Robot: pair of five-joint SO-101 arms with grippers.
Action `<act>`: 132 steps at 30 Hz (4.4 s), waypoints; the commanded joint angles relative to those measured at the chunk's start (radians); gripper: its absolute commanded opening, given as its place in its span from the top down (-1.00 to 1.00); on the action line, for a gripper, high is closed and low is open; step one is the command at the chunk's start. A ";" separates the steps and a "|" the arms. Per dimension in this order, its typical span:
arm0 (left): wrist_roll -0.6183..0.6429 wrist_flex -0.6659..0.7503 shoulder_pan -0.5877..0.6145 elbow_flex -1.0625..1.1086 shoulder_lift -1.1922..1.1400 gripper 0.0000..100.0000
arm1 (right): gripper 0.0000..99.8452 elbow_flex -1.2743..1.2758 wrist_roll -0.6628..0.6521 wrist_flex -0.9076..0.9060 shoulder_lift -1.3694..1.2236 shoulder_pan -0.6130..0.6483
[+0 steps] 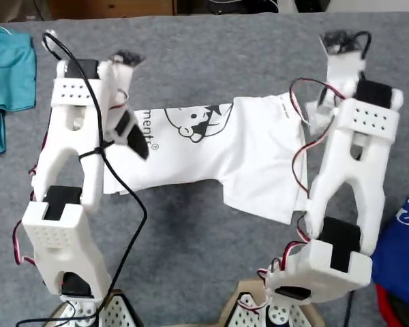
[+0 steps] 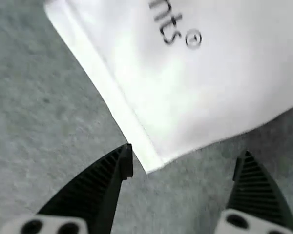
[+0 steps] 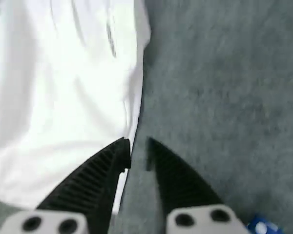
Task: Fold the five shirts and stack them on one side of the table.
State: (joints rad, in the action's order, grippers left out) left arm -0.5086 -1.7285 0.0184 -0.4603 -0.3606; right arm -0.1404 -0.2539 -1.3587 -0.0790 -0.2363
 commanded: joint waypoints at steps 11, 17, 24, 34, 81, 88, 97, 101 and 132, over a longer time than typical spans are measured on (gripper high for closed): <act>0.107 0.233 -0.063 -0.175 -0.272 0.94 | 0.99 -0.550 0.215 0.157 -0.624 0.176; 0.107 0.233 -0.061 -0.400 -0.456 0.96 | 0.99 -0.940 0.222 0.094 -0.949 0.168; 0.107 0.227 -0.048 -0.663 -0.657 0.96 | 0.99 -1.296 0.215 0.072 -1.254 0.157; 0.107 0.226 0.080 -0.789 -0.837 0.96 | 0.99 -1.451 0.137 0.172 -1.363 0.134; 0.164 -0.017 -0.114 -0.110 0.217 0.96 | 0.84 -1.277 -0.514 -0.431 -0.585 0.145; 0.164 0.115 -0.112 0.328 0.599 0.96 | 0.95 -0.567 -0.655 -0.428 -0.173 0.199; 0.170 0.241 -0.075 0.677 0.855 0.96 | 0.67 0.473 -0.937 -0.040 0.440 0.240; 0.170 0.238 -0.021 0.683 0.855 0.96 | 0.59 0.763 -1.007 0.078 0.588 0.242; 0.172 0.195 0.008 0.686 0.855 0.96 | 0.58 0.871 -1.051 0.308 0.193 0.203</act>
State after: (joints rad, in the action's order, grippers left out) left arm -0.3445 -1.5275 0.0153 0.2240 0.4618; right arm 0.7526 -1.2958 -1.0810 0.1619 -0.0153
